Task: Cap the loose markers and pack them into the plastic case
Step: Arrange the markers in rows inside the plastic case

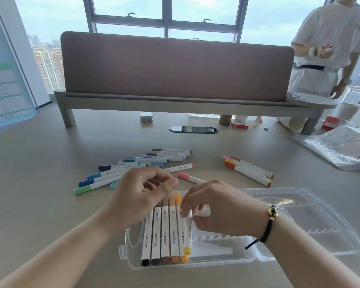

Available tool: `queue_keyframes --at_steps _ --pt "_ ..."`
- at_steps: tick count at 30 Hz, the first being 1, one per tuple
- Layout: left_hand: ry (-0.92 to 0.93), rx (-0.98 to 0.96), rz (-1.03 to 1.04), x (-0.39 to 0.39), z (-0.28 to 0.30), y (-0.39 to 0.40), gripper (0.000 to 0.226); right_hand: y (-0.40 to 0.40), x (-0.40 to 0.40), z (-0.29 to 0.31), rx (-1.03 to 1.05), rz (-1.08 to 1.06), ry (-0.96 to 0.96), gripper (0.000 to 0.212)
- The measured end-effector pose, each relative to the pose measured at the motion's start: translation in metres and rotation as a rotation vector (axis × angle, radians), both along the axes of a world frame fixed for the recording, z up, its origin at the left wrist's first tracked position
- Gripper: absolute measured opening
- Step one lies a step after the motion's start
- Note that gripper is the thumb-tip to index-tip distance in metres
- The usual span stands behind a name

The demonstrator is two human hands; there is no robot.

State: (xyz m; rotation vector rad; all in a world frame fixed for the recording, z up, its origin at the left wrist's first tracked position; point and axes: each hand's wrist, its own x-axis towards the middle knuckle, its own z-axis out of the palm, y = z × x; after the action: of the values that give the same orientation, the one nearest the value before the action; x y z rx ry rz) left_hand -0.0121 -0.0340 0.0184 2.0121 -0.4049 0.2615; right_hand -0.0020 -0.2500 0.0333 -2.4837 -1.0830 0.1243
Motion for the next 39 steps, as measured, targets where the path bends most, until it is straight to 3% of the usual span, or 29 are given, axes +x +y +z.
queue_keyframes --at_steps 5,12,16,20,39 --pt "0.012 0.160 0.002 0.001 -0.007 0.001 0.013 -0.001 -0.001 0.000 0.018 -0.026 0.047 0.018" --pt "0.081 0.473 -0.050 0.002 -0.011 0.001 0.033 -0.007 0.003 0.005 0.093 -0.125 0.098 0.011" --pt "0.050 0.636 -0.096 0.000 -0.010 0.002 0.060 -0.024 0.004 0.019 0.007 -0.173 0.267 0.012" --pt "0.084 0.791 -0.126 0.000 -0.012 0.000 0.080 -0.028 -0.001 0.025 -0.164 -0.105 0.425 0.028" --pt "0.137 0.772 -0.102 -0.002 -0.008 -0.004 0.084 -0.021 -0.001 0.016 -0.189 -0.105 0.374 0.033"
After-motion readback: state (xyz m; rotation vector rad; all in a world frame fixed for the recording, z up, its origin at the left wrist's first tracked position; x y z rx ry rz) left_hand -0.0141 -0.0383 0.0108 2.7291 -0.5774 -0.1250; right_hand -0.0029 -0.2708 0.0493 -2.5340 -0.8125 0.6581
